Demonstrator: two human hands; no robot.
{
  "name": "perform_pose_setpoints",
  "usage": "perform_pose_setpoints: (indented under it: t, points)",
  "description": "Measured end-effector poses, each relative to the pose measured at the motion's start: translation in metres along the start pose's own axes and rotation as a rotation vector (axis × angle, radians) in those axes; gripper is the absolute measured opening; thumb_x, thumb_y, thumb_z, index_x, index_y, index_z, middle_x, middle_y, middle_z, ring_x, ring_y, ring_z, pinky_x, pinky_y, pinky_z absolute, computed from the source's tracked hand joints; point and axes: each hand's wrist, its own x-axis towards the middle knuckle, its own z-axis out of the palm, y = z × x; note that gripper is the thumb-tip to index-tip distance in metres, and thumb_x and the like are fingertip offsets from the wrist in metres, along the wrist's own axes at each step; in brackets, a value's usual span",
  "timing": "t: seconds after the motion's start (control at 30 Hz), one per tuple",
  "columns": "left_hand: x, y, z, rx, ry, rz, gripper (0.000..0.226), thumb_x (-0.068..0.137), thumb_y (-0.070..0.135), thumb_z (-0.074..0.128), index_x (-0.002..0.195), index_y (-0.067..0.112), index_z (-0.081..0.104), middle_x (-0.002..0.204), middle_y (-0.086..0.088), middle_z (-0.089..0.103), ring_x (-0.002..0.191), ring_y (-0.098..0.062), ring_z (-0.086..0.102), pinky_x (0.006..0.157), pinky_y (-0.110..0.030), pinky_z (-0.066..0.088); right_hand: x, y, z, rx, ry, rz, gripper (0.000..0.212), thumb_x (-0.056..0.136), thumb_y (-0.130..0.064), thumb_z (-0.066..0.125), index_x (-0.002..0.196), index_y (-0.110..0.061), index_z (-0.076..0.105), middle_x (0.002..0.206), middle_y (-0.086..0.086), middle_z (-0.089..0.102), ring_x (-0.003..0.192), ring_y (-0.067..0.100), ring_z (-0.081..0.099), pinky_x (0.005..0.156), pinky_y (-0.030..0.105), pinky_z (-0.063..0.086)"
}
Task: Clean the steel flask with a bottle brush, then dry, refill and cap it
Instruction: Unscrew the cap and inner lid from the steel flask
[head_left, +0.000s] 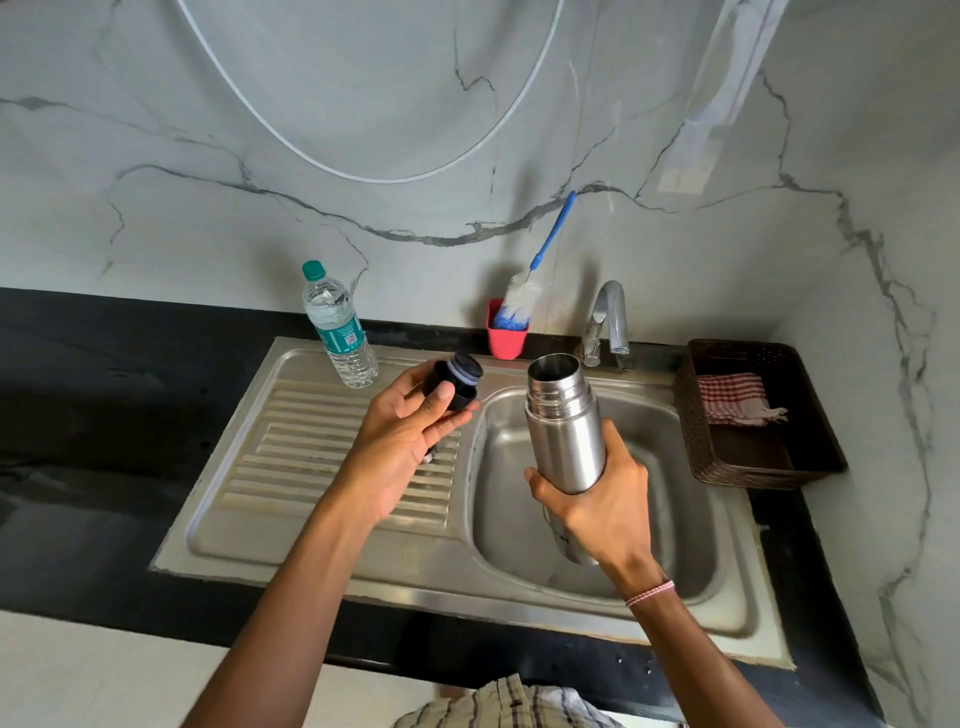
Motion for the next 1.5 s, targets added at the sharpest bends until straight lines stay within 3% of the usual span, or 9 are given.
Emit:
perform_pose_setpoints:
  t: [0.17,0.27,0.47,0.7,0.83,0.97,1.17,1.37,1.5]
  points:
    - [0.018,-0.051,-0.059,0.026,0.184,-0.112,0.051,0.083,-0.01,0.072,0.128,0.011,0.06,0.13,-0.013,0.07,0.123,-0.035,0.067,0.105,-0.041,0.054,0.0,0.002,0.007,0.003,-0.02,0.0,0.059,0.062,-0.035,0.094,0.105,-0.03,0.055,0.082,-0.015,0.066,0.074,0.002,0.066,0.058,0.015,0.053]
    - [0.02,-0.087,-0.094,0.271,0.29,-0.142,0.049,0.084,-0.008,0.078,0.126,0.014,0.067,0.123,-0.004,0.074,0.123,-0.022,0.067,0.091,-0.023,0.052,0.0,0.004,0.011,0.006,-0.024,0.005,0.058,0.062,-0.032,0.095,0.103,-0.029,0.054,0.08,-0.015,0.065,0.074,0.0,0.065,0.057,0.013,0.051]
    - [0.011,-0.137,-0.137,0.57,0.505,-0.115,0.057,0.075,-0.002,0.089,0.124,0.014,0.066,0.118,-0.001,0.072,0.101,-0.005,0.069,0.094,-0.026,0.055,0.0,0.008,0.017,-0.007,-0.027,0.014,0.057,0.061,-0.033,0.095,0.102,-0.026,0.055,0.08,-0.016,0.064,0.075,-0.003,0.064,0.057,0.009,0.048]
    - [0.014,-0.168,-0.157,1.116,0.394,0.005,0.068,0.073,0.012,0.093,0.133,0.014,0.061,0.13,-0.003,0.063,0.121,-0.022,0.06,0.105,-0.034,0.046,-0.001,0.01,0.022,-0.018,-0.04,0.022,0.06,0.062,-0.033,0.094,0.107,-0.029,0.054,0.084,-0.018,0.064,0.079,-0.002,0.065,0.06,0.018,0.054]
    - [0.019,-0.174,-0.151,1.209,0.376,0.014,0.066,0.076,0.014,0.091,0.134,0.016,0.059,0.128,-0.003,0.063,0.118,-0.023,0.062,0.098,-0.029,0.046,-0.001,0.014,0.024,-0.008,-0.041,0.047,0.062,0.062,-0.032,0.095,0.108,-0.03,0.054,0.085,-0.016,0.066,0.078,-0.001,0.066,0.061,0.021,0.056]
    - [0.022,-0.181,-0.152,1.245,0.361,0.023,0.067,0.076,0.017,0.091,0.134,0.018,0.058,0.127,-0.003,0.065,0.116,-0.025,0.064,0.097,-0.036,0.052,-0.001,0.02,0.023,0.0,-0.053,0.054,0.062,0.062,-0.031,0.095,0.109,-0.028,0.055,0.085,-0.014,0.066,0.078,0.001,0.066,0.06,0.015,0.054]
    - [0.027,-0.187,-0.156,1.236,0.382,0.0,0.072,0.077,0.02,0.091,0.139,0.013,0.055,0.133,-0.008,0.064,0.123,-0.029,0.061,0.101,-0.04,0.05,-0.001,0.031,0.017,-0.023,-0.059,0.074,0.06,0.062,-0.034,0.095,0.107,-0.025,0.057,0.083,-0.01,0.068,0.074,0.005,0.066,0.061,0.018,0.054]
    - [0.006,-0.209,-0.159,1.311,0.484,-0.008,0.101,0.086,0.043,0.081,0.159,0.0,0.025,0.163,-0.022,0.031,0.151,-0.038,0.033,0.119,-0.057,0.037,0.003,0.05,0.009,-0.104,-0.082,0.099,0.065,0.061,-0.047,0.094,0.109,-0.028,0.054,0.086,-0.012,0.067,0.071,0.009,0.066,0.064,0.032,0.059]
    - [-0.02,-0.23,-0.155,1.483,0.442,0.001,0.104,0.094,0.066,0.057,0.164,0.003,0.011,0.172,-0.019,0.011,0.158,-0.035,0.015,0.127,-0.052,0.021,0.007,0.072,0.0,-0.226,-0.14,0.123,0.066,0.06,-0.056,0.089,0.109,-0.033,0.051,0.084,-0.011,0.068,0.069,0.015,0.067,0.064,0.04,0.059]
